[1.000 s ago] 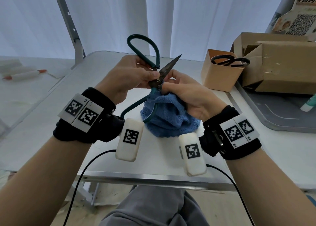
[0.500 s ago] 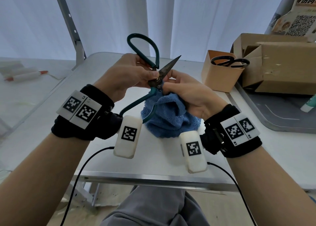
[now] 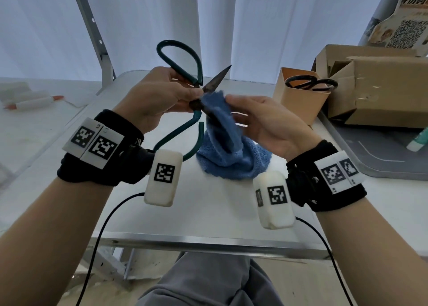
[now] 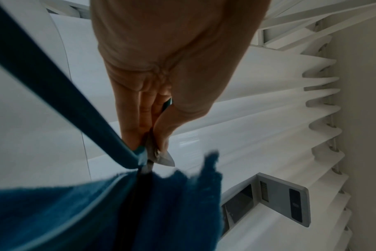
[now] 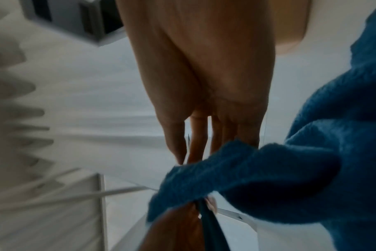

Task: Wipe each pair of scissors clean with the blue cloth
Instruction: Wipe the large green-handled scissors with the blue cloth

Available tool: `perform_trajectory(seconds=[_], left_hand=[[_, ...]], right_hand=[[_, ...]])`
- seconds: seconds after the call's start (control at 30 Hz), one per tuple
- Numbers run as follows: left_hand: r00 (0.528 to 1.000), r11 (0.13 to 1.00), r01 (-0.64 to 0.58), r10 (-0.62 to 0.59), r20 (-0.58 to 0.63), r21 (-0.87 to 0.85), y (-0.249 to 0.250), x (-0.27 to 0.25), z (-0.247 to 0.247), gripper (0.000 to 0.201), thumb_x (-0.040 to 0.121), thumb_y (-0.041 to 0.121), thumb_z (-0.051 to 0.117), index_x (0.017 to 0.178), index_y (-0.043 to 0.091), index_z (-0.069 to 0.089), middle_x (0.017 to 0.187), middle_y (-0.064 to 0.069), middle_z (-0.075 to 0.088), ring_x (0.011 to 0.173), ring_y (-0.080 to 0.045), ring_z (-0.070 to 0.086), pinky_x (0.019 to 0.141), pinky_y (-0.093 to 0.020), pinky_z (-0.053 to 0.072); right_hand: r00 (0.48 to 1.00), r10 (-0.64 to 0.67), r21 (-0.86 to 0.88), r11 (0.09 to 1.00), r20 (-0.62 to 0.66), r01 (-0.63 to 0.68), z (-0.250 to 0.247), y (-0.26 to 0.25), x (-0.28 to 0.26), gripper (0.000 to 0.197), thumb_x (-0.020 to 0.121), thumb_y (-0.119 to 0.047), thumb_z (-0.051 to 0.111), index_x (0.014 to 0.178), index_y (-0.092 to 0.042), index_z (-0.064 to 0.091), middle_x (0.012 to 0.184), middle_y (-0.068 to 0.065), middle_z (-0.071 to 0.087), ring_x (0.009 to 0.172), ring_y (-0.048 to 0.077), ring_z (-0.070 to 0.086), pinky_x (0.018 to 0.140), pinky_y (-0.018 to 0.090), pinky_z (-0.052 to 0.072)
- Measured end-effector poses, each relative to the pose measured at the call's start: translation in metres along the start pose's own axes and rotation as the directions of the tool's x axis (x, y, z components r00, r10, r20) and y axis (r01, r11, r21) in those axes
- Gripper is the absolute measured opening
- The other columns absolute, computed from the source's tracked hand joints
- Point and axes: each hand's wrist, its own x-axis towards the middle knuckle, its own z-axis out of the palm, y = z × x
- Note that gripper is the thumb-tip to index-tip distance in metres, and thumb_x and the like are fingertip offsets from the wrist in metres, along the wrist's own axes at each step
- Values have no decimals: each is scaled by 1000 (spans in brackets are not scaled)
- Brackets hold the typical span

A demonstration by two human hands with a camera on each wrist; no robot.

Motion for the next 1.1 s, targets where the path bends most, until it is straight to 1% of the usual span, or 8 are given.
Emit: perform_trajectory(seconds=[0.1,0.17,0.27,0.43,0.63,0.8,1.0,1.1], left_hand=[[1000,1000,9,-9,-5,-20,-2,1,3,23,88,-1,68,110,-2,62,99,-14,72,74,-13,73,64,-20,57],[1000,1000,10,-10,-5,-24,-3,1,4,24,88,-2,68,112,-3,62,100,-14,71,74,-13,73,63,-20,57],[1000,1000,12,-12,-13,-19,-4,2,3,28,88,-2,69,115,-3,61,103,-15,71,79,-16,73,63,-20,57],[999,998,31,-32,-7,-53,-9,3,0,25,88,-2,68,112,-2,62,97,-13,71,75,-14,74,63,-21,57],[999,999,45,-45,24,-27,-9,8,2,28,89,0,68,116,-4,62,102,-13,72,85,-18,73,67,-21,58],[998,996,57,-55,26,-76,-11,8,4,14,90,0,66,104,1,63,90,-8,72,79,-15,73,70,-24,59],[999,998,33,-34,-9,-57,-8,12,0,12,90,-2,66,101,2,64,91,-9,71,82,-17,73,70,-24,59],[998,997,55,-53,24,-53,-13,9,5,11,91,-1,66,101,3,64,90,-8,70,78,-14,72,69,-23,59]], right_hand=[[1000,-2,-82,997,30,5,8,2,0,10,93,-8,64,99,-5,72,96,10,72,89,19,68,82,28,58],[1000,-11,-103,995,-19,9,12,3,3,8,86,-3,71,91,-8,69,89,13,71,79,22,67,71,28,59],[996,-38,-158,987,-79,25,16,5,8,20,82,3,74,81,-11,59,79,16,69,69,26,65,55,28,55],[998,15,-159,987,-57,-24,13,4,8,26,81,6,74,86,-10,54,81,17,68,82,35,65,72,41,58],[997,-29,-165,986,-73,16,14,8,9,26,82,4,74,77,-12,54,74,10,65,78,30,62,69,35,55],[997,-4,-207,978,-71,-10,11,2,7,27,83,5,72,76,-12,52,64,4,65,61,19,61,53,25,52],[996,-13,-175,984,-86,-3,11,10,10,30,83,4,73,71,-13,52,73,10,62,77,29,58,71,38,52],[994,-12,-220,975,-107,-12,12,9,11,29,82,2,75,71,-14,53,70,7,64,68,25,61,66,34,54]])
